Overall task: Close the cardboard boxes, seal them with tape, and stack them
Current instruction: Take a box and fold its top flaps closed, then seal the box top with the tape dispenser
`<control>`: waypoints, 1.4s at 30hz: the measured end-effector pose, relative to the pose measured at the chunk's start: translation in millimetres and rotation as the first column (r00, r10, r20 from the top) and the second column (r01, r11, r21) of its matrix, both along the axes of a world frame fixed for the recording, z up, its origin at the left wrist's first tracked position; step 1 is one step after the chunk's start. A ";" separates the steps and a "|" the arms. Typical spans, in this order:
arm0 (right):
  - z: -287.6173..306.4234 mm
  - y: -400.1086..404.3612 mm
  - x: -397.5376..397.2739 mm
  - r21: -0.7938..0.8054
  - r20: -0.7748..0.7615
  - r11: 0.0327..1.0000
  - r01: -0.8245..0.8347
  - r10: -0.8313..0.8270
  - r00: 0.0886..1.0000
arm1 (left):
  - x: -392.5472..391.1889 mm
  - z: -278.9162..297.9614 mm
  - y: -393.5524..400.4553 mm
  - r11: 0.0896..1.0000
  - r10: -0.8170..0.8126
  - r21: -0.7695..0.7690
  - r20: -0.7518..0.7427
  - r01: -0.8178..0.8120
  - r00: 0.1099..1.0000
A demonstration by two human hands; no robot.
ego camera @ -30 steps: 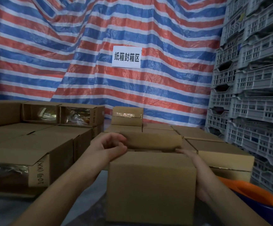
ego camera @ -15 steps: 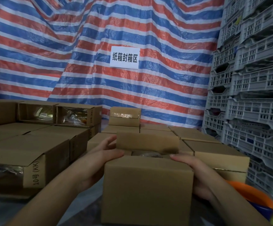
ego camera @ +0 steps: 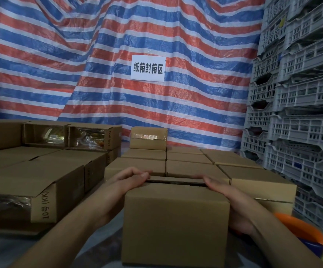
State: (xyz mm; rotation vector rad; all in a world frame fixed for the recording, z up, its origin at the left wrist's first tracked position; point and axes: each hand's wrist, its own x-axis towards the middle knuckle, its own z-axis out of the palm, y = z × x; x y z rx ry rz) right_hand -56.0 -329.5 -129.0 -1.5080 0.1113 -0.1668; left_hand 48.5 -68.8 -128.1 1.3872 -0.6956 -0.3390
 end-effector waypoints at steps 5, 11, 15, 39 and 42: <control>-1.6 2.4 2.2 -0.011 -0.018 0.998 0.061 -0.061 0.998 | 0.9 -0.2 -0.6 0.998 0.040 0.052 0.019 -0.041 0.999; -0.6 6.9 1.6 -0.047 0.008 0.995 0.086 -0.085 0.996 | -1.2 -1.4 -3.5 0.998 0.054 0.036 0.012 -0.055 0.998; 1.4 9.3 0.5 -0.048 0.027 0.995 0.092 -0.091 0.995 | -3.9 3.2 -4.2 0.996 0.065 0.067 -0.025 -0.064 0.998; 5.8 15.7 -5.1 -0.121 0.032 0.989 0.083 -0.080 0.996 | -55.0 39.6 -60.0 0.472 -0.501 0.685 0.726 -0.555 0.471; 17.4 20.4 -18.9 -0.418 0.122 0.888 0.191 -0.153 0.981 | -58.3 40.1 -59.6 0.476 -0.500 0.676 0.734 -0.562 0.459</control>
